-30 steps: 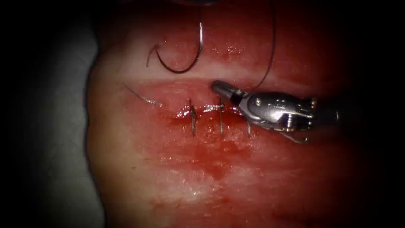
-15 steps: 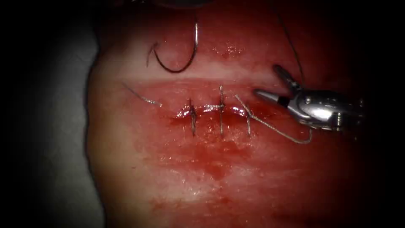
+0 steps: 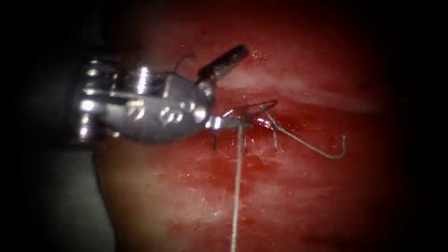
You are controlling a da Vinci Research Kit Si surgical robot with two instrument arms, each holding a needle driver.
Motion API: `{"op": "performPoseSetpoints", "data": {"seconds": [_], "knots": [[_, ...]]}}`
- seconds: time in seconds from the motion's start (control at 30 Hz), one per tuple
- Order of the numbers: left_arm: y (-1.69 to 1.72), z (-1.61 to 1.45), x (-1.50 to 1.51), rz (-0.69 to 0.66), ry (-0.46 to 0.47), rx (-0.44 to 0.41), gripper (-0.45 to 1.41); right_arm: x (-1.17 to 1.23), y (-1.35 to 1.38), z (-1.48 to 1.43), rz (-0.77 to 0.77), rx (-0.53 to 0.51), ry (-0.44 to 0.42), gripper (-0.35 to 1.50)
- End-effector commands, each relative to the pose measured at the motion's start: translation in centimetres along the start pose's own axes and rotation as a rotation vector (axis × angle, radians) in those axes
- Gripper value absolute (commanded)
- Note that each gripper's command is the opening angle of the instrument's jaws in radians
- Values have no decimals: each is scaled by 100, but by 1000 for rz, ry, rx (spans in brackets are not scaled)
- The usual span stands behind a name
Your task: Wound Closure
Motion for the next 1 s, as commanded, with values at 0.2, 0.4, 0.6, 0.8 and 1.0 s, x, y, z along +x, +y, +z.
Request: {"op": "performPoseSetpoints", "data": {"seconds": [0.2, 0.4, 0.6, 0.8, 1.0], "knots": [[38, -32, 22, -50, 157, -293, 133, -8, -15, 5, -2, 6, 0, 130], [56, -14, 33, -13, 75, -253, 125, -6, -21, 10, -1, 1, 0, 133], [41, -5, 25, -76, 108, -255, 113, -4, -29, 15, 5, 12, 6, 133], [34, 46, 29, -199, 148, -149, 90, -3, -29, 11, 16, 30, 6, 121], [49, 133, 5, -376, -51, -83, 86, 0, -15, -2, 18, 55, -64, 110]]}}
